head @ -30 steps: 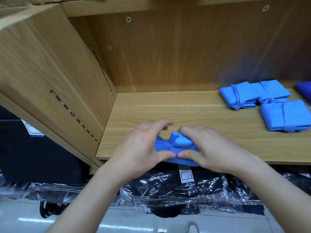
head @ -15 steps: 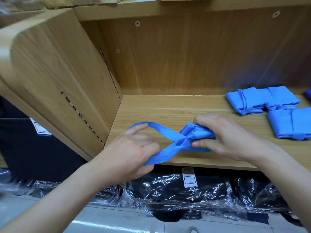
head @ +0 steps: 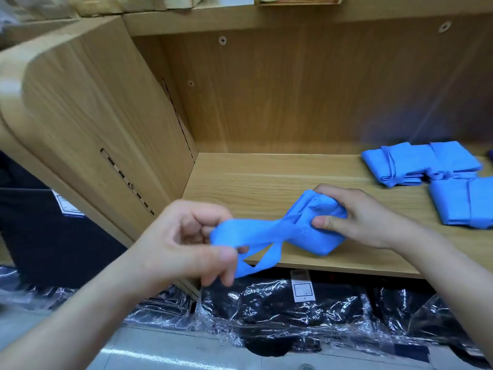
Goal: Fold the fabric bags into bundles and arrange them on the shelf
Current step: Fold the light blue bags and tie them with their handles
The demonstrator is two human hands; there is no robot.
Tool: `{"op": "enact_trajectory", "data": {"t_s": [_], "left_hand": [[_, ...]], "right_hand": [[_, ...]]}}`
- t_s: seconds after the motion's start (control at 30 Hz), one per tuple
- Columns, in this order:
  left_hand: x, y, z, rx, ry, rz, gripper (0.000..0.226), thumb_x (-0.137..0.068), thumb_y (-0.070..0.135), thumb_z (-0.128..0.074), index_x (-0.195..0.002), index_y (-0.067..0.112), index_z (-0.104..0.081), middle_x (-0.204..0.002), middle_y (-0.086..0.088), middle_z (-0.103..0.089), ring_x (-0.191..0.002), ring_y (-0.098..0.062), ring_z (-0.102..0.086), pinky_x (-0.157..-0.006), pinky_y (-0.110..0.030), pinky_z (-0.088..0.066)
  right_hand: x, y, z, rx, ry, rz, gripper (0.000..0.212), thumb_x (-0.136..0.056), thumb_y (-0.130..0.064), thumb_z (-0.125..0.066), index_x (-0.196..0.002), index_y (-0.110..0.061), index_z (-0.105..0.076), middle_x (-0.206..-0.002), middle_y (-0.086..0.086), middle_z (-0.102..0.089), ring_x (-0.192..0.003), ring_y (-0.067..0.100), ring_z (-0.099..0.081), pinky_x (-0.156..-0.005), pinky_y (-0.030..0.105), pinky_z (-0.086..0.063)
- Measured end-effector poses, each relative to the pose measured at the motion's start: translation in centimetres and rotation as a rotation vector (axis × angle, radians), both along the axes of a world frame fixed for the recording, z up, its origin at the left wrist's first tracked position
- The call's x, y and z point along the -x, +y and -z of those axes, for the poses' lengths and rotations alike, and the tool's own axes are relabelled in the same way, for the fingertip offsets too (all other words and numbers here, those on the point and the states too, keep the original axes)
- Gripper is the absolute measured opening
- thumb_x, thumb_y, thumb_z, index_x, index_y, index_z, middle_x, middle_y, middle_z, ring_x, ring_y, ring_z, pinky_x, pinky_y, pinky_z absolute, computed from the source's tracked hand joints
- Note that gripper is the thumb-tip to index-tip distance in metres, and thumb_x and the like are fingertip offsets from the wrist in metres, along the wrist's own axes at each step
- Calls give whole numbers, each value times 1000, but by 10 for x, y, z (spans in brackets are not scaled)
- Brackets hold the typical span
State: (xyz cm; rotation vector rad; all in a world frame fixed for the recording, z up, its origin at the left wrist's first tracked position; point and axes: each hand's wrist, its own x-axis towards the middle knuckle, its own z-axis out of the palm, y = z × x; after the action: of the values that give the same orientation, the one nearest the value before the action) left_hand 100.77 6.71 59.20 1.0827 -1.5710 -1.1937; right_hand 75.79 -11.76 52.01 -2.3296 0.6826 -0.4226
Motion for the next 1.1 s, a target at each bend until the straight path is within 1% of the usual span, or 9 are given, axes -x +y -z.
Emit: {"op": "enact_trajectory", "data": {"t_s": [0.07,0.2,0.33,0.43,0.5,0.57,0.67,0.83,1.1], "left_hand": [[-2,-5,7,-26,390,27,22,-79,23,-68,-87,2,-66,-63,-8,-63,-57,-22,-60,-85,-43,-53],[2,-18,19,-88,1089,228,49,-91,-18,-21,-138,-16,-34,-132,-36,-49,-114,-51,-55,-102,-54,-43],[16,-23,21,-58,921,-218,49,-73,0,-72,-119,16,-69,-128,-1,-65,-91,-21,-73,-65,-22,-59],[19,-29,24,-46,846,-386,52,-56,19,-89,-107,18,-76,-120,0,-69,-91,-8,-71,-65,-16,-57],[17,-36,32,-57,850,-438,49,-61,29,-87,-106,14,-76,-121,-5,-69,-107,-17,-67,-82,-25,-57],[20,-42,40,-99,802,-507,29,-84,28,-71,-106,10,-73,-123,-7,-67,-117,-26,-61,-96,-37,-52],[25,-44,41,-175,620,-517,39,-100,28,-38,-97,20,-77,-118,3,-70,-121,-23,-59,-99,-35,-51],[22,-45,22,-313,281,-325,34,-105,12,-32,-128,19,-57,-113,-5,-72,-107,-26,-68,-88,-33,-56],[31,-54,17,-427,513,-511,50,-85,-27,-31,-119,0,-56,-78,-9,-55,-80,-24,-69,-82,-46,-58]], "right_hand": [[-4,0,-3,-86,-60,1,24,-80,-51,-61,-88,-30,-54,-73,-13,-58,-68,6,-49,-65,27,-42],[-14,8,-8,-223,-137,-28,12,-81,-36,-65,-81,-32,-54,-69,-21,-58,-64,-2,-49,-58,14,-37],[-22,16,-7,-290,-161,-35,16,-78,-42,-68,-83,-32,-57,-73,-17,-60,-67,-2,-52,-60,17,-40],[-22,21,-5,-211,-107,-5,31,-72,-58,-65,-90,-34,-56,-77,-13,-62,-70,2,-54,-63,25,-44],[-22,27,-11,-30,-15,-6,44,-73,-63,-62,-108,-39,-50,-85,-12,-63,-78,11,-57,-72,36,-49],[-25,38,-23,213,156,-67,70,-80,-57,-64,-132,-59,-17,-100,-18,-58,-89,15,-56,-77,37,-46],[-38,54,-35,448,413,-181,76,-95,-49,-49,-125,-68,18,-102,-12,-45,-86,22,-54,-68,33,-38],[-40,53,-22,389,555,-236,50,-99,-42,-48,-129,-57,-12,-98,-3,-42,-82,25,-55,-70,35,-44],[-52,42,-18,162,565,-312,32,-97,-43,-49,-126,-55,-40,-88,-15,-42,-91,15,-50,-82,35,-42]]}}
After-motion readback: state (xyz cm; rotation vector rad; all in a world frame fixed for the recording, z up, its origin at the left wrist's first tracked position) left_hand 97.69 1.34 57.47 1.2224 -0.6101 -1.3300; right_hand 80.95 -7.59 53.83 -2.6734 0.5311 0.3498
